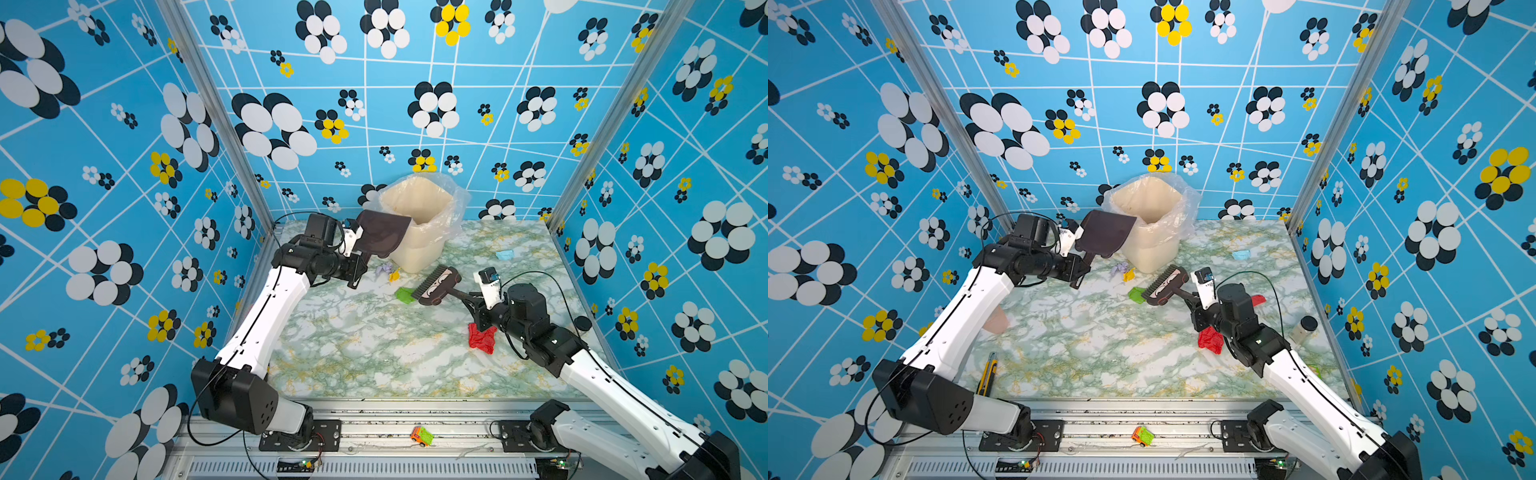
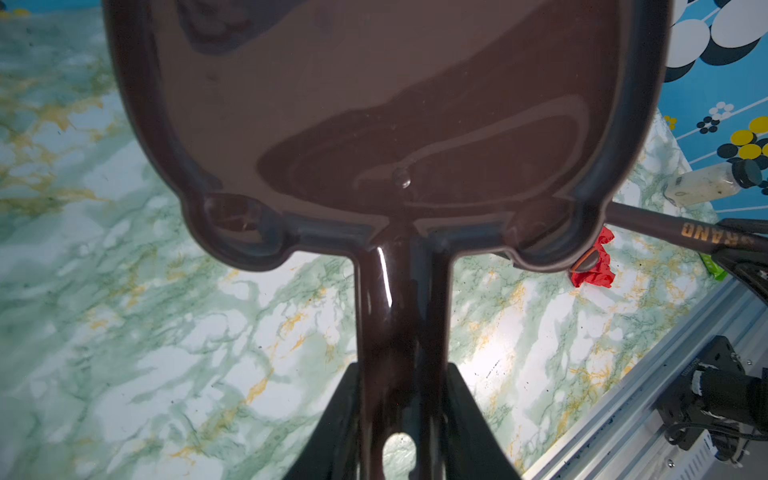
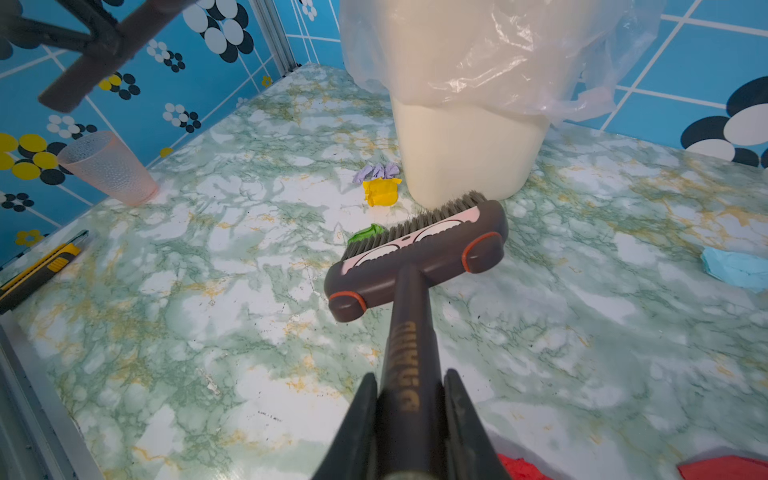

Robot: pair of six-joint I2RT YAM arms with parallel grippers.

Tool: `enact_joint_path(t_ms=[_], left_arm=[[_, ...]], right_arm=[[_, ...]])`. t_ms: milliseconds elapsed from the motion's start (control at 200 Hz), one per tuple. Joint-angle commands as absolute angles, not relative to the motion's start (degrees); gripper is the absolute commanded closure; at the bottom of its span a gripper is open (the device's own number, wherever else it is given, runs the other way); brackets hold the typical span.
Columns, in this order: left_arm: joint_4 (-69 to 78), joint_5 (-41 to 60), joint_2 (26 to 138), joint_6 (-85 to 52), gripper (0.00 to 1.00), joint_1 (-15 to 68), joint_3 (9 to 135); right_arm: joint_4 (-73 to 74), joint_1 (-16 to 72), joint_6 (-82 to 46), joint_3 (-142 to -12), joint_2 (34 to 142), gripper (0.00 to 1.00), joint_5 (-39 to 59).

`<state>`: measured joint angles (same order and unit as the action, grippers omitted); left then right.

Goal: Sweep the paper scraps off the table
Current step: 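Lower the empty dustpan to the table beside the scraps with the left gripper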

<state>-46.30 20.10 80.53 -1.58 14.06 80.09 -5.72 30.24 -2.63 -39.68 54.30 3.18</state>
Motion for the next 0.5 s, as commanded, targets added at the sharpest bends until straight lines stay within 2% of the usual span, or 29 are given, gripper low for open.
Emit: enact_joint_path(t_ms=[0, 200, 495], left_arm=[[-41.73, 19.51, 76.60, -5.74, 1.00, 13.54, 73.76], [-38.80, 17.63, 71.23, -11.06, 1.00, 13.22, 61.73], [-40.42, 13.25, 68.07, -14.61, 1.00, 12.12, 50.62]], right_arm=[[3.84, 30.49, -5.19, -40.58, 54.99, 1.00, 3.60], [14.08, 32.11, -10.67, -39.52, 59.61, 1.00, 2.83], [16.97, 39.29, -10.65, -44.50, 70.97, 1.00, 1.87]])
